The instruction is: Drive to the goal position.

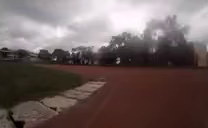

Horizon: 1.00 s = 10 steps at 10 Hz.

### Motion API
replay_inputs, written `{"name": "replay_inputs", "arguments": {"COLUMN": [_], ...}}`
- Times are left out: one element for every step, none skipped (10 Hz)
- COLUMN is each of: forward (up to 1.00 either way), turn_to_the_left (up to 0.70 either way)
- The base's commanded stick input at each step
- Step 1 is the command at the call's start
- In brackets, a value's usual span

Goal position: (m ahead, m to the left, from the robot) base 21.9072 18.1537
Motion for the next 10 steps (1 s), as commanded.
{"name": "replay_inputs", "arguments": {"forward": [0.70, 0.70, 0.70, 0.70, 0.70, 0.70, 0.70, 0.70, 0.70, 0.70], "turn_to_the_left": [0.00, 0.00, 0.00, 0.00, 0.00, 0.00, 0.00, 0.00, 0.00, 0.00]}}
